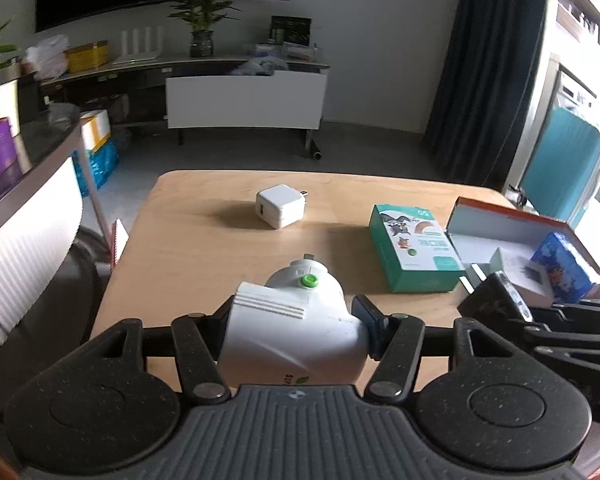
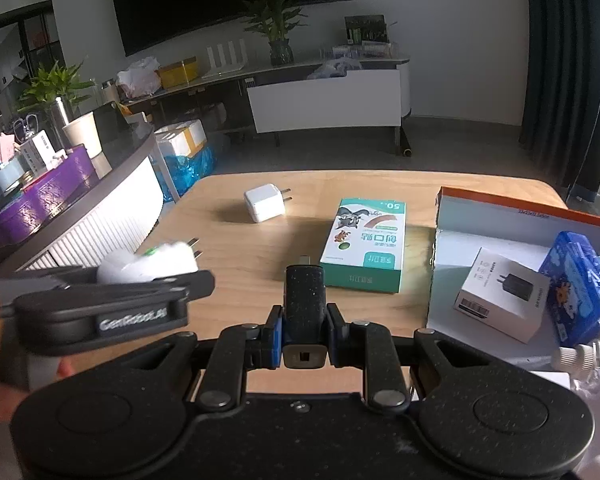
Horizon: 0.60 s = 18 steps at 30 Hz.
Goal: Organize rigid objects
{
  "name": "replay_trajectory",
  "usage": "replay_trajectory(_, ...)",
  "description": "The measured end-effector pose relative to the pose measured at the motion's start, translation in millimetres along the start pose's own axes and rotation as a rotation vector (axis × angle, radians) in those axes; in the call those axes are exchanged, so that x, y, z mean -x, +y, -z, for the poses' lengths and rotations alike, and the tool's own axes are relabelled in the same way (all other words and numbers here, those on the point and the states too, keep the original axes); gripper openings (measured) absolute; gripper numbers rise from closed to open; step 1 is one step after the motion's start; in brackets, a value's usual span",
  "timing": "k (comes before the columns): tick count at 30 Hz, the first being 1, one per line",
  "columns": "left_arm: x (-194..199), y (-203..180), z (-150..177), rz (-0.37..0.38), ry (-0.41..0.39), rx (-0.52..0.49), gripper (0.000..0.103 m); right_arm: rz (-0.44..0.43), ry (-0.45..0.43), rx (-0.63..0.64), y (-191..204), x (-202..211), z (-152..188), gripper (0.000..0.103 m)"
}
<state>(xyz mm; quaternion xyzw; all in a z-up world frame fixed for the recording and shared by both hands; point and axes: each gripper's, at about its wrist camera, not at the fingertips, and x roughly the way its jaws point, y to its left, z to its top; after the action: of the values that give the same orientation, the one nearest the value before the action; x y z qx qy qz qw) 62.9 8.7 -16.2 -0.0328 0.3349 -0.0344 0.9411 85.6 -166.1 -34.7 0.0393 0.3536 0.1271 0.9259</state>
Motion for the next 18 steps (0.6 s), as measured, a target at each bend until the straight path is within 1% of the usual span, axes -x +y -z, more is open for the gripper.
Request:
replay_trajectory(5,19.9,-8.2,3.2,0.009,-0.014,0.035,0.060,-0.002,-0.021,0.012,6.1,17.8,1.7,0.026)
replay_trajectory(8,28.3,-13.6,4.9,0.002,-0.030,0.030,0.060,0.001,-0.033,0.015,8.0,27.7,1.7,0.026)
replay_trajectory(11,33.2,-14.0,5.0,0.019,-0.026,0.070,0.060,0.004,-0.044,0.016,7.6,37.1,2.6,0.026)
replay_trajectory(14,39.1,-17.1,5.6,0.007,-0.036,0.066,0.060,0.010,-0.054,0.013,6.7,45.1,3.6,0.026)
replay_trajectory(18,45.4,-21.8,7.1,0.012,-0.044,0.068,0.060,0.017,-0.069,0.008,4.4,55.0,3.9,0.026)
